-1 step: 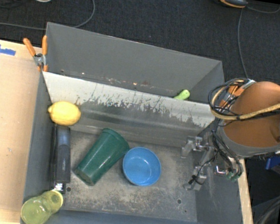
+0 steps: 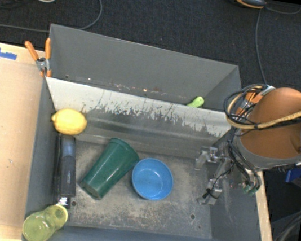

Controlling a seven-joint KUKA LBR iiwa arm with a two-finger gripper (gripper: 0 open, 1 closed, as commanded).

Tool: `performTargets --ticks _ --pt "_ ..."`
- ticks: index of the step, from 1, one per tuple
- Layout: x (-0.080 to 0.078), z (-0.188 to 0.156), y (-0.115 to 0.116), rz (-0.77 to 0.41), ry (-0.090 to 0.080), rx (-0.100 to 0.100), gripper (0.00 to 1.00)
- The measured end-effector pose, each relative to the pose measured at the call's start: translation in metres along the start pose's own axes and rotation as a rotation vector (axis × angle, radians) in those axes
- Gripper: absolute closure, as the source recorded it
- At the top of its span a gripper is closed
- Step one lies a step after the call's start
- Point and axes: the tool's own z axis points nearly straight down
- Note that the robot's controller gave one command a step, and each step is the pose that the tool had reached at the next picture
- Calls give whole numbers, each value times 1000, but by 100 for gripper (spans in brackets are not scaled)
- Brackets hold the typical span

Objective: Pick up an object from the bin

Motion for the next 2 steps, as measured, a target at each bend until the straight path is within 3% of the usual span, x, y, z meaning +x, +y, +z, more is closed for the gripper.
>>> performTargets --ticks 1,2 --pt "4 17 7 0 -9 1 0" --pt "21 111 -17 -236 -7 2 0"
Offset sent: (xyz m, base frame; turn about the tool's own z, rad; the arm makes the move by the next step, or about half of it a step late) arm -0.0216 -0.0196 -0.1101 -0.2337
